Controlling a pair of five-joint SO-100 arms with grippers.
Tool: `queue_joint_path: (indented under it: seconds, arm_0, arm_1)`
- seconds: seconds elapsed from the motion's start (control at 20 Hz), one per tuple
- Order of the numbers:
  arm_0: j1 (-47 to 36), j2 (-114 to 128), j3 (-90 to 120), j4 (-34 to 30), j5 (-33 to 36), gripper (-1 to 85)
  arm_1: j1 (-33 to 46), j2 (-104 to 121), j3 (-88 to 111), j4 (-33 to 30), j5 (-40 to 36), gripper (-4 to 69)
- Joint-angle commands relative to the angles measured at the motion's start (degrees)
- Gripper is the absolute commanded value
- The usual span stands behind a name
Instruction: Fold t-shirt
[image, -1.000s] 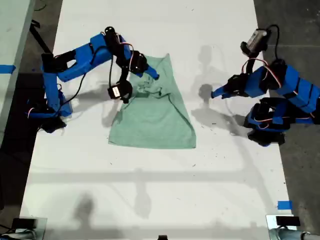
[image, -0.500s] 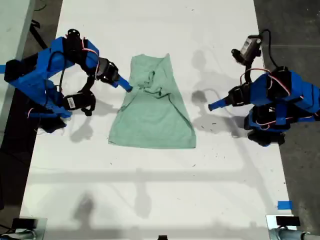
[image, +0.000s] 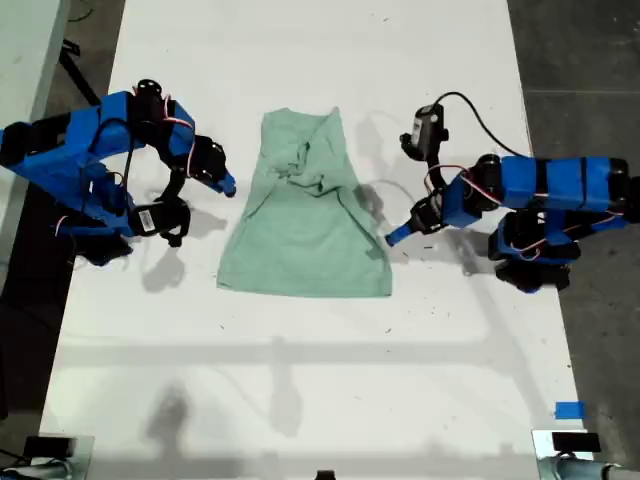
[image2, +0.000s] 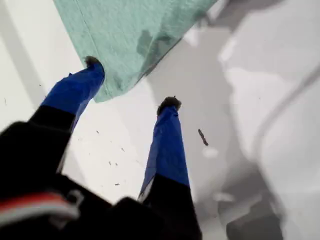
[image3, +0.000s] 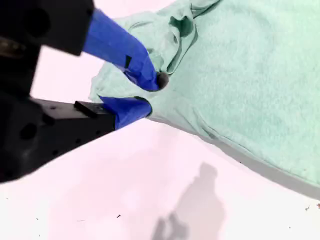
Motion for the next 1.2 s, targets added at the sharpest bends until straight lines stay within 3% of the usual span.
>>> queue_joint_path:
  seconds: [0.0,0.25,0.5,0.6,0.7,0.75,0.95,1.15]
  arm_0:
    - [0.5,2.4,-0.3,-1.3,-0.6,5.9]
    - [0.3,2.4,0.2,-1.5,-0.6,5.7]
    - [-0.1,2.6,1.1,-1.7,-0.6,5.6]
    - [-0.3,2.6,1.2,-1.7,-0.6,5.6]
    - [-0.4,2.6,1.4,-1.7,-0.6,5.6]
    - [-0.5,2.6,1.5,-1.7,-0.6,5.5]
    - [-0.7,2.6,1.7,-1.9,-0.5,5.5]
    - [-0.7,2.6,2.1,-2.2,-0.3,5.4]
  arm_1:
    - [-1.8,-2.7,0.4,-7.2,-0.6,27.7]
    - [-5.5,-12.8,1.5,-15.6,1.8,27.8]
    - [-7.1,-22.0,0.5,-19.9,3.9,24.6]
    - [-7.0,-23.1,-0.4,-19.5,3.9,17.4]
    - [-7.0,-24.0,-1.4,-19.2,4.4,1.1]
    - [-7.0,-24.4,-1.8,-19.0,4.8,-0.6]
    - [-7.0,-22.9,-2.1,-14.2,6.2,-0.6]
    - [-6.8,-15.6,-7.2,-1.0,6.5,-0.6]
